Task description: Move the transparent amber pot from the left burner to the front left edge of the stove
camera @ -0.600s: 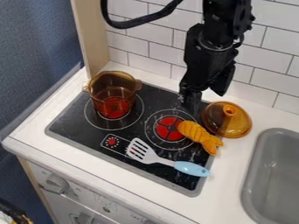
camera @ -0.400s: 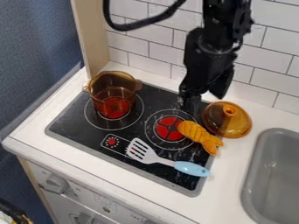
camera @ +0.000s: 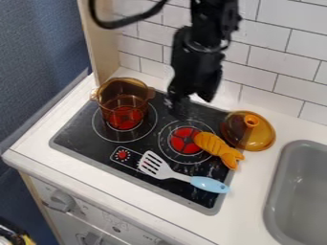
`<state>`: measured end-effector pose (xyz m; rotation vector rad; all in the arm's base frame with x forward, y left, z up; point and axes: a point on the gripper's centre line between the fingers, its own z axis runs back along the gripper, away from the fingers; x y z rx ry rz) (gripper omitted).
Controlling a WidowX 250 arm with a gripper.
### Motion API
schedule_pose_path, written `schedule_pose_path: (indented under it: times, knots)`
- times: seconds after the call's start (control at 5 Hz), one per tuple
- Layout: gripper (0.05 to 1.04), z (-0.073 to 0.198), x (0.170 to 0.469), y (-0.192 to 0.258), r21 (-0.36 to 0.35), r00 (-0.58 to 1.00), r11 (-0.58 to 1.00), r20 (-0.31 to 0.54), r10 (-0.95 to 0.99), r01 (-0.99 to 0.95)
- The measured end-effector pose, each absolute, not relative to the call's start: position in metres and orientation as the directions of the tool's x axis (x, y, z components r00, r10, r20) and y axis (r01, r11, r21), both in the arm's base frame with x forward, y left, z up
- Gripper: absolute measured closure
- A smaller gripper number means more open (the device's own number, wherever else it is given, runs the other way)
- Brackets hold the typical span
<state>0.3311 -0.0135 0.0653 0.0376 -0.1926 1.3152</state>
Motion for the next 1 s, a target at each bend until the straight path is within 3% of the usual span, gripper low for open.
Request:
schedule_pose_path:
  times: [0.4, 1.0]
  knots:
    - [0.083, 0.079, 0.329, 0.048, -0.077, 0.112, 0.13, 0.198, 0.974, -0.989]
    - [0.083, 0.058, 0.358, 0.087, -0.04, 0.047, 0.055, 0.186, 0.981, -0.998]
